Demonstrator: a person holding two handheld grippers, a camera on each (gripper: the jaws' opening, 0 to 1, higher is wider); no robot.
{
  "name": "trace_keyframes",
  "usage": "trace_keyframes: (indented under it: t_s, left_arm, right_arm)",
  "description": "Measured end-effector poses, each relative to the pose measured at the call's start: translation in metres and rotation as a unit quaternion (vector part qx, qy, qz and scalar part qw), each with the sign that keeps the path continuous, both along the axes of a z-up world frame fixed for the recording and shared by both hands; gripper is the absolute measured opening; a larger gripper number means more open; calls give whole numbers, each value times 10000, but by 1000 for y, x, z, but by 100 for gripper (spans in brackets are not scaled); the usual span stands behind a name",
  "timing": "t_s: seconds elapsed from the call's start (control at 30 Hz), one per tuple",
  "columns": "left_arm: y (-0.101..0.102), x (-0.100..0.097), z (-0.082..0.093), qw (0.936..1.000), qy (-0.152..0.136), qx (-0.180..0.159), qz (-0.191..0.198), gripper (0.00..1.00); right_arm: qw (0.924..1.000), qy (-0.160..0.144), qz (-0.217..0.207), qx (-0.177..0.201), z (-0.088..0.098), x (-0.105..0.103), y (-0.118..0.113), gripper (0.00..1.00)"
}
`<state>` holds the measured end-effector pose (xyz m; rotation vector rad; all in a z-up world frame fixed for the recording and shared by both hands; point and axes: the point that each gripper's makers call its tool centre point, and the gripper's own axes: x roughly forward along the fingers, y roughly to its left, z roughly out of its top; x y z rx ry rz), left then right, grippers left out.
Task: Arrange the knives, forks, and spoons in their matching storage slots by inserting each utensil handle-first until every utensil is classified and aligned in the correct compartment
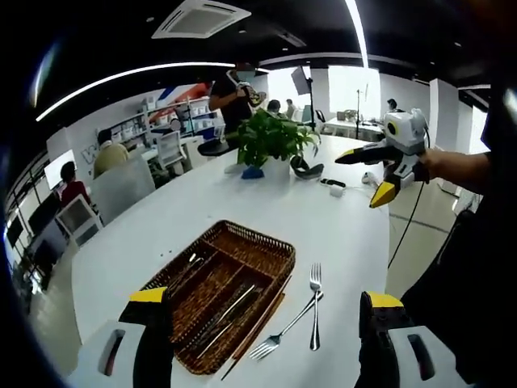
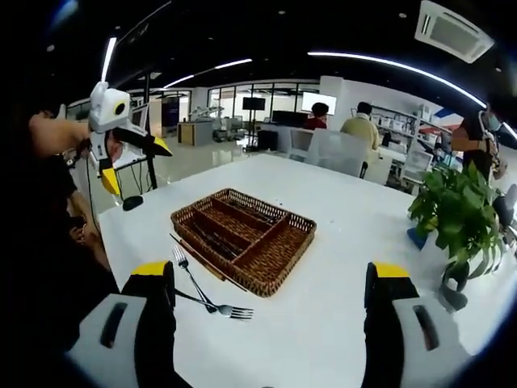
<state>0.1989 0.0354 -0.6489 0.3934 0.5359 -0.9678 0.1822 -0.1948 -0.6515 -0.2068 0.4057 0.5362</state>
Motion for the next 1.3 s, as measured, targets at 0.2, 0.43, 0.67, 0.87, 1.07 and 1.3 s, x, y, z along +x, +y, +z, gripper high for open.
trace_keyframes:
  t_s: [0.2, 0.43, 0.67, 0.87, 1.07, 1.3]
  left_arm:
    - [-15, -1, -16, 9999, 52, 23, -87, 100]
    - [-33, 5, -32, 9999, 43, -26, -112, 100]
    - [-56, -1, -59, 9990, 191, 111, -379, 100]
    - [-75, -10, -91, 9968, 398, 321, -609, 95]
    - [-89, -9, -112, 9965, 567, 208, -582, 89]
    - [-89, -13, -146, 9934, 802, 524, -637, 69]
  right_arm:
    - [9999, -8, -116, 30, 0, -1, -6, 99]
    - [9994, -42, -309, 132, 1, -3, -13, 99]
    - [9988, -65, -455, 187, 0, -3, -19, 99]
    - [9984, -64, -508, 242, -1, -3, -20, 99]
    - [9984, -42, -500, 261, -3, -1, -19, 99]
    - [9984, -41, -485, 273, -4, -2, -18, 99]
